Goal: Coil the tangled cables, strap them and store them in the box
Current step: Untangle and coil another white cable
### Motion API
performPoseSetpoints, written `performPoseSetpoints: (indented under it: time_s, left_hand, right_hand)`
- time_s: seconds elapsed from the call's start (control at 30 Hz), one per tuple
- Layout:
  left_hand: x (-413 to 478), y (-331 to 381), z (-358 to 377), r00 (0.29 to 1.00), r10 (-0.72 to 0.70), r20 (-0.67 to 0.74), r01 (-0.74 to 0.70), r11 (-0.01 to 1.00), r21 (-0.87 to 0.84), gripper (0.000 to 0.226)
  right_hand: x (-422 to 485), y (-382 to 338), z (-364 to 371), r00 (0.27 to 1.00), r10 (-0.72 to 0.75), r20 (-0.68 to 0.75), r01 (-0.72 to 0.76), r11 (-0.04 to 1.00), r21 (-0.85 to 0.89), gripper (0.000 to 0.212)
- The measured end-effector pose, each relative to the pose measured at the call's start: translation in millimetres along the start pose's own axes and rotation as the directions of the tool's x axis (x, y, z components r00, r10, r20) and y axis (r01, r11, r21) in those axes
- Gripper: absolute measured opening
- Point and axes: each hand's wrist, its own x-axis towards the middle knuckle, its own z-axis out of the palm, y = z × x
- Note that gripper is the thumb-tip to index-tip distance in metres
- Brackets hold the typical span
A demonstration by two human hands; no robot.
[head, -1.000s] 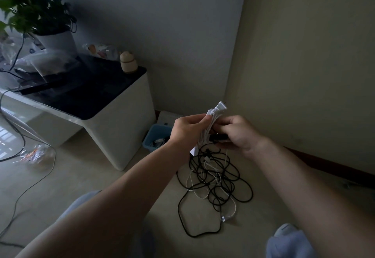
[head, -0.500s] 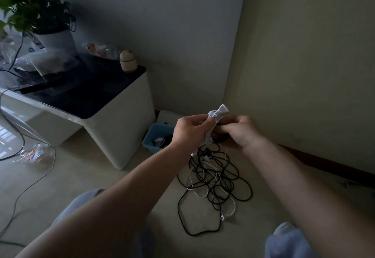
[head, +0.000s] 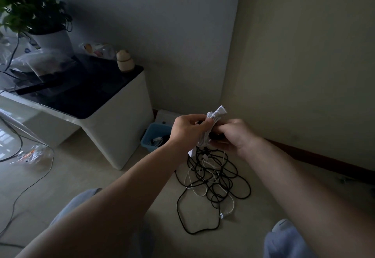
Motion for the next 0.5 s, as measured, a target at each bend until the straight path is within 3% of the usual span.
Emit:
performPoseSetpoints:
  time_s: [0.2, 0.37, 0.5]
  left_hand:
    - [7.5, 3.8, -11.6, 0.998, -0.015, -0.064, 0.013, 1.000, -0.027, 0.006]
    - [6.8, 4.7, -12.7, 0.999, -0.042, -0.024, 0.040, 0.995, -0.087, 0.001]
    - [5.3, 3.0, -9.0, 0.998, -0.032, -0.052, 0.028, 0.997, -0.074, 0.008]
  right_hand:
    - [-1.8, -5.8, -5.9, 1.000, -0.027, 0.002, 0.027, 0.999, 0.022, 0.016]
    - [-4.2, -6.3, -7.7, 0.999, -0.042, 0.025, 0.041, 0.998, 0.037, 0.019]
    - [-3.6, -2.3, -3.9, 0.998, -0.051, -0.022, 0.052, 0.999, 0.014, 0.016]
